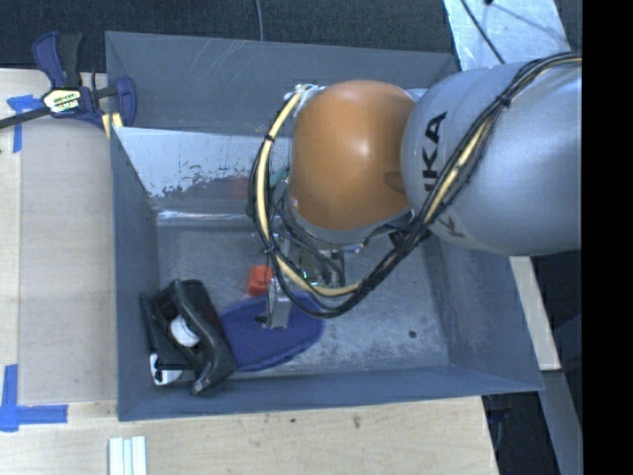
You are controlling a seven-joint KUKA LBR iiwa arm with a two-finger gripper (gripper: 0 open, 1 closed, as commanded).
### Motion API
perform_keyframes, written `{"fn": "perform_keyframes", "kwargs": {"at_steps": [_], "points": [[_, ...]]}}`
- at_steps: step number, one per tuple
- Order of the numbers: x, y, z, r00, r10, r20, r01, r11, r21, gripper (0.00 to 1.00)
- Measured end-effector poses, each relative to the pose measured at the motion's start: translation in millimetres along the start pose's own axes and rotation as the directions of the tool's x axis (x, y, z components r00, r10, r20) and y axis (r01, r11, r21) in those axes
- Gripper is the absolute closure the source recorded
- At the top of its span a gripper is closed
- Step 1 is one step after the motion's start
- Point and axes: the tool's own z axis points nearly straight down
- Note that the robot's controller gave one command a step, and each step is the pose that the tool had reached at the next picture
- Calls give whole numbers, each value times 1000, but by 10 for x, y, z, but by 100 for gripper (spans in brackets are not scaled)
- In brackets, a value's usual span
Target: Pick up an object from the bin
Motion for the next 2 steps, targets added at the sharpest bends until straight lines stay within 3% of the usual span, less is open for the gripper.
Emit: {"fn": "perform_keyframes", "kwargs": {"at_steps": [1,2], "points": [[-735,-255,1147,999,-52,5,52,999,1,0],[-738,-236,1092,999,-52,10,52,999,-1,100]]}}
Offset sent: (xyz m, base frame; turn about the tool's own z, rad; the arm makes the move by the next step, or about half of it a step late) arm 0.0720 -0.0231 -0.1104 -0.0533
